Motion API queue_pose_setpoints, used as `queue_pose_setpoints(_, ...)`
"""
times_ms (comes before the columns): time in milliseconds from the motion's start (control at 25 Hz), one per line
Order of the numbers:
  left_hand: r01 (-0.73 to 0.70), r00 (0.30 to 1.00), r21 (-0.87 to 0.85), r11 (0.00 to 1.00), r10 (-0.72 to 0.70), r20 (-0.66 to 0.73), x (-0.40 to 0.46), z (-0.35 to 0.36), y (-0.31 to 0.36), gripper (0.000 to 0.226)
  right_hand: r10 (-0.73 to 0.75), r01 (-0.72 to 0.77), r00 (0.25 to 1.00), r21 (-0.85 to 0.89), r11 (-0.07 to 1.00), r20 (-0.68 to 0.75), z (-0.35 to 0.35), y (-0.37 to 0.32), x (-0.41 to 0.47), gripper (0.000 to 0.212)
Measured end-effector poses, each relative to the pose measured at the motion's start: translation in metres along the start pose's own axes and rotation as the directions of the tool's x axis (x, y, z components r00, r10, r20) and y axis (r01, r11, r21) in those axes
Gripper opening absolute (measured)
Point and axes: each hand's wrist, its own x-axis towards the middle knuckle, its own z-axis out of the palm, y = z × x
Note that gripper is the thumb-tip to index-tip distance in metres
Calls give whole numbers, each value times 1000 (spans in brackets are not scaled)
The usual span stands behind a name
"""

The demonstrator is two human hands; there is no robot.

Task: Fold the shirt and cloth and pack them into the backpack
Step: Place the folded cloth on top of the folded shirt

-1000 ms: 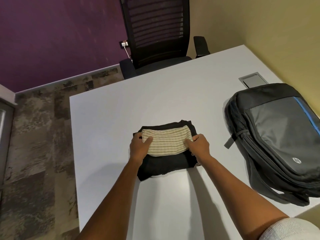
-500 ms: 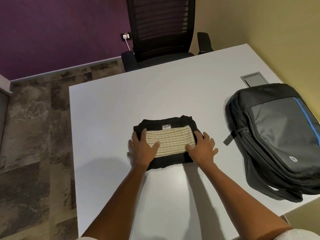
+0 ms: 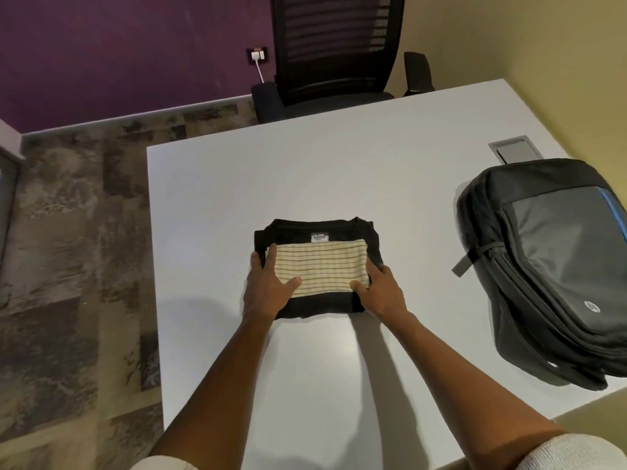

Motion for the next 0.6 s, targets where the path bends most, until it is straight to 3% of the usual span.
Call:
queue_pose_setpoints(200,17,998,-27,1000,-18,-55,-6,-14,-29,93,-65,65,998,-38,997,8,24,-15,4,64)
queue_pose_setpoints(360,-6,999,-106,994,3,-35,-15,-25,-35,95,-68,68,996,-5,998,55,26,-21,-2,74)
queue_pose_setpoints(480,24,996,-118,993,-35,-88,-28,-35,-25,98,-61,60,998,-61,996,-25,10,-24,-13,77)
queue_pose_setpoints(600,-42,994,-116,992,29,-110,-44,-39,0,92,-98,92,990,-59,994,-105,-12,-20,-24,73)
